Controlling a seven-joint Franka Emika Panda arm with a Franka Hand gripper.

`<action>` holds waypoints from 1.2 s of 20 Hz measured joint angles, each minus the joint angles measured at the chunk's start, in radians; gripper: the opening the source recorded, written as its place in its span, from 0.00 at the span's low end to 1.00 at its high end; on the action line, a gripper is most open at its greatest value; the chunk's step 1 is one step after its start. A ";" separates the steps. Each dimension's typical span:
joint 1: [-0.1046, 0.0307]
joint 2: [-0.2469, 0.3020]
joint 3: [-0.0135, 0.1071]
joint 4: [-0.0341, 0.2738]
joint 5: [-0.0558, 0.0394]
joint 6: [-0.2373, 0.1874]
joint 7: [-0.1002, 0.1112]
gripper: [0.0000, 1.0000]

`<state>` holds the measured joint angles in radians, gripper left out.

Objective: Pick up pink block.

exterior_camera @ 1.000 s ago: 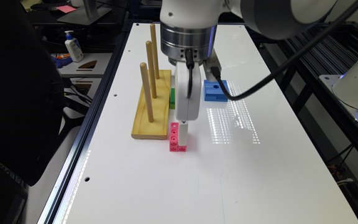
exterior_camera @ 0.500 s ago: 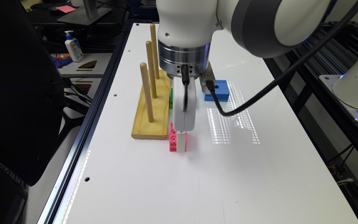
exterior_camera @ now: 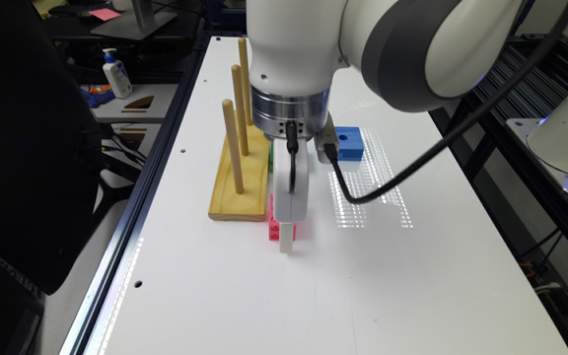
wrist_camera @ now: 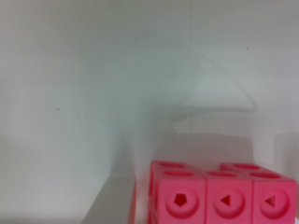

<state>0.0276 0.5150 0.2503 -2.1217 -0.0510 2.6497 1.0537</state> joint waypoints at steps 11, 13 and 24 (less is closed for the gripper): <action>0.003 0.000 -0.004 0.002 -0.0001 -0.003 0.004 0.00; 0.003 -0.008 -0.006 0.002 -0.0002 -0.008 0.004 0.00; 0.003 -0.113 -0.001 0.001 -0.0001 -0.112 0.011 0.00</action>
<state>0.0309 0.4017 0.2492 -2.1203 -0.0511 2.5382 1.0647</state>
